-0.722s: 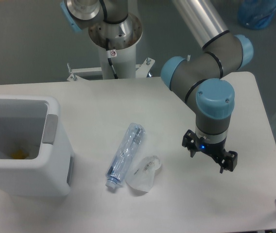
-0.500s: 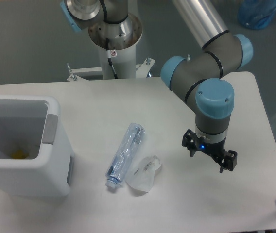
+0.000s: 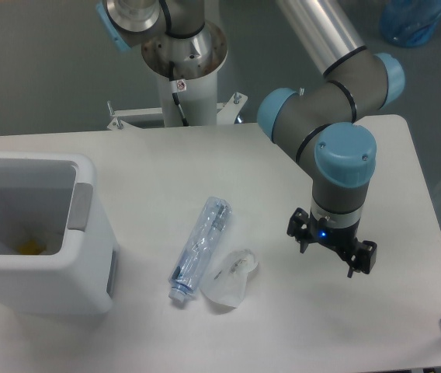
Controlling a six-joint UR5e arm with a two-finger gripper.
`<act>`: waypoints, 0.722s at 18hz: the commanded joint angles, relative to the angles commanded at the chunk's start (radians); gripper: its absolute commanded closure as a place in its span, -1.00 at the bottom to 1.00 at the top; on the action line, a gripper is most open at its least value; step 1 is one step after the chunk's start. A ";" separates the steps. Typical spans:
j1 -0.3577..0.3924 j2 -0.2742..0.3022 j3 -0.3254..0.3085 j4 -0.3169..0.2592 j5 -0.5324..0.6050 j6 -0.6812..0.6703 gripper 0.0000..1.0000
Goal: Place the trash in the trash can
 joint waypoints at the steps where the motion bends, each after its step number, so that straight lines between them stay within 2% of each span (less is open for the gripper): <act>1: -0.008 0.005 -0.021 0.032 -0.006 -0.041 -1.00; 4: -0.032 0.006 -0.071 0.083 -0.006 -0.088 -1.00; 7: -0.081 0.005 -0.130 0.088 -0.002 -0.086 -1.00; 10: -0.087 0.034 -0.170 0.089 -0.002 -0.077 -1.00; 13: -0.117 0.045 -0.180 0.086 -0.005 -0.075 -1.00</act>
